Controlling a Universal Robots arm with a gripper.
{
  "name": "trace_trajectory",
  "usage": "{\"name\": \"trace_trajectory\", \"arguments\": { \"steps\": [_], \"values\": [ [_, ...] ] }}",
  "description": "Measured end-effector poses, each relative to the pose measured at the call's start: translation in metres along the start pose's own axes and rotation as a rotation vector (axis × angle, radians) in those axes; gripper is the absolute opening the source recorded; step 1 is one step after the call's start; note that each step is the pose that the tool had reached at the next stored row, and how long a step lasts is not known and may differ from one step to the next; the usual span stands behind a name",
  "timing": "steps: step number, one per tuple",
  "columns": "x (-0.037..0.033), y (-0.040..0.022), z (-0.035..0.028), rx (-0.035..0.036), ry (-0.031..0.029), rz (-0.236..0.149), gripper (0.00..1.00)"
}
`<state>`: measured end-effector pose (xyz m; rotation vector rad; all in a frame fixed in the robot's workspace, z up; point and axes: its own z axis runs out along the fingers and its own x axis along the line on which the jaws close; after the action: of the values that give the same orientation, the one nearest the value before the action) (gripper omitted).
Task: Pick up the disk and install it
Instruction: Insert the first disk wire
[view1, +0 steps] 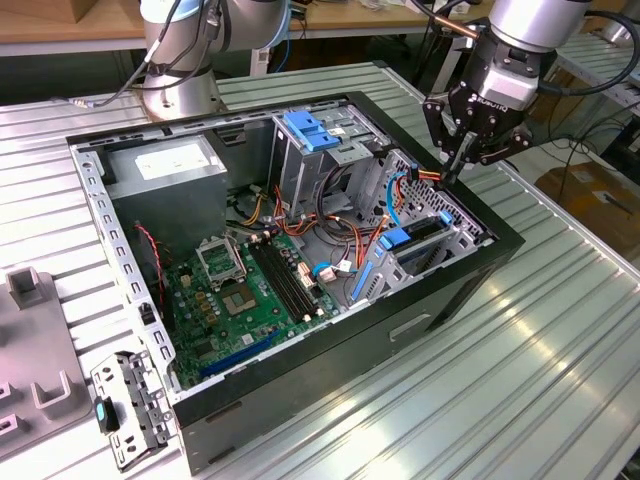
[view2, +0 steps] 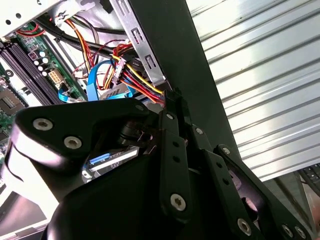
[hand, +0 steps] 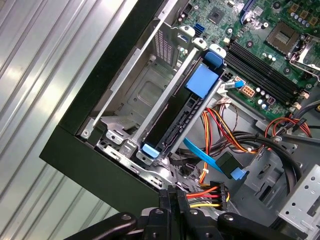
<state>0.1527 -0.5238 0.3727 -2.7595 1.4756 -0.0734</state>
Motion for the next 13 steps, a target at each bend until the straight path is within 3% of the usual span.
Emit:
{"name": "trace_trajectory", "arguments": {
  "steps": [7, 11, 13],
  "values": [
    [0.0, 0.0, 0.0, -0.0001, 0.0, 0.002, 0.17],
    [-0.0001, 0.0001, 0.0001, -0.0018, 0.0016, 0.05, 0.17],
    [-0.0018, 0.0025, -0.0001, -0.0021, 0.0018, 0.055, 0.17]
  ]
}}
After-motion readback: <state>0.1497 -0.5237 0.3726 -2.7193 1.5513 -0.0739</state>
